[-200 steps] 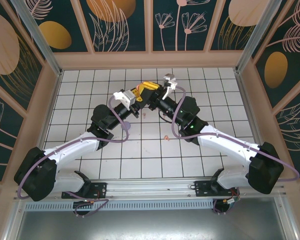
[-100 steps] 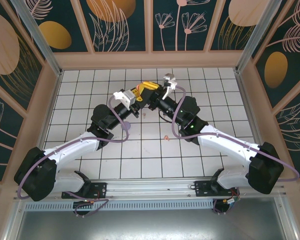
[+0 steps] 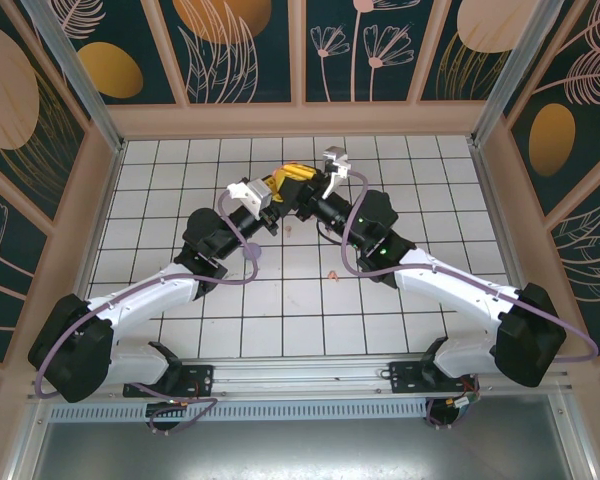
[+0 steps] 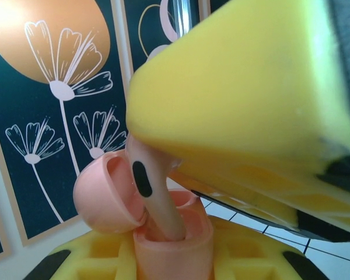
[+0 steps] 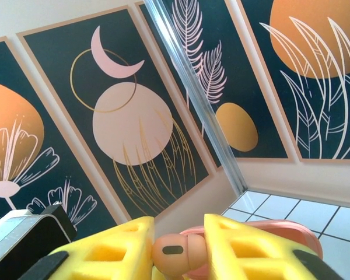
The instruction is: Insert the wireless bluetooth earbuds into the charging case
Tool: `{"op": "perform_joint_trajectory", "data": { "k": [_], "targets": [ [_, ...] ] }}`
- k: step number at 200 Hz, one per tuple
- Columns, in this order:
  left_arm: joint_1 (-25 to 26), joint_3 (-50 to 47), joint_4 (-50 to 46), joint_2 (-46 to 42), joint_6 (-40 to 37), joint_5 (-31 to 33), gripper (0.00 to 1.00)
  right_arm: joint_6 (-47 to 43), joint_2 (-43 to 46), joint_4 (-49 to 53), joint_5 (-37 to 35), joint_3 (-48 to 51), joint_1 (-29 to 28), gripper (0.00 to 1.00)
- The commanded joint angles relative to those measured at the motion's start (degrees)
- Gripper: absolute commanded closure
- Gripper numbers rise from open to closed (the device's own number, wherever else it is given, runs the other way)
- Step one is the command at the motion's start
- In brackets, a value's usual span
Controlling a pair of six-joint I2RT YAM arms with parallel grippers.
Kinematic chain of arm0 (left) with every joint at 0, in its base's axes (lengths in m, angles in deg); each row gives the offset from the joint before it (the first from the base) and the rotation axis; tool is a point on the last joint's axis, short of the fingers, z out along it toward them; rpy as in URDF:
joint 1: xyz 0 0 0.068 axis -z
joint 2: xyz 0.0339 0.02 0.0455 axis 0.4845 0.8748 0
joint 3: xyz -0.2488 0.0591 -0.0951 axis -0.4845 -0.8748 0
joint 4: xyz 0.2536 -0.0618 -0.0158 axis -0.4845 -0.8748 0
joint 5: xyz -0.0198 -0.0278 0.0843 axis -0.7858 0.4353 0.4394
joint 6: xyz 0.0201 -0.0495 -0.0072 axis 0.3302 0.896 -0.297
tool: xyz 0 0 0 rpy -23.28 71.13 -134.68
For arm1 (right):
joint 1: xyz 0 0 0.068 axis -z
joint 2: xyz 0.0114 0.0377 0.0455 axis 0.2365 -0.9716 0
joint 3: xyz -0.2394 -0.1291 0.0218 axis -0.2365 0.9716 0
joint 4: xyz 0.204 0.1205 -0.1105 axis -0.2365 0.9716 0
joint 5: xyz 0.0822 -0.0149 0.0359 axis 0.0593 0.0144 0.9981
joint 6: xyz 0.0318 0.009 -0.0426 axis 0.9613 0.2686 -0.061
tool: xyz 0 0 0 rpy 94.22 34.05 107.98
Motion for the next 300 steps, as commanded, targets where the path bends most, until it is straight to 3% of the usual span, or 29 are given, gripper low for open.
{"op": "perform_joint_trajectory", "data": {
  "k": [1,88,102,125,160,188,248,300],
  "targets": [
    [0.7,3.6,7.5,-2.6,-0.5,-3.0,1.00,1.2,-1.3,6.5,-1.1,1.1,0.4,0.67],
    [0.7,3.8,7.3,-2.8,-0.4,-3.0,1.00,2.8,-1.0,6.5,-1.5,1.6,1.2,0.60],
    [0.7,3.8,7.3,-2.6,-0.3,-3.0,1.00,2.9,-1.0,6.3,-1.1,1.5,1.3,0.54],
    [0.7,3.4,7.5,-2.3,0.0,-3.0,1.00,3.3,-0.2,6.4,-0.2,0.7,1.4,0.36],
    [0.7,1.7,9.6,-1.9,0.6,-1.9,1.00,4.0,3.4,9.3,1.1,-1.3,1.7,0.26],
    [0.7,0.0,12.0,-1.8,1.1,-0.9,1.00,5.1,8.8,13.1,0.4,-1.0,3.0,0.23],
    [0.7,-3.9,13.4,-4.5,1.2,0.9,1.00,8.6,19.4,35.3,-5.6,0.7,7.8,0.22],
    [0.7,-7.9,12.3,-8.7,0.2,2.9,1.00,15.4,14.0,60.7,-12.4,1.8,11.0,0.24]
  ]
}}
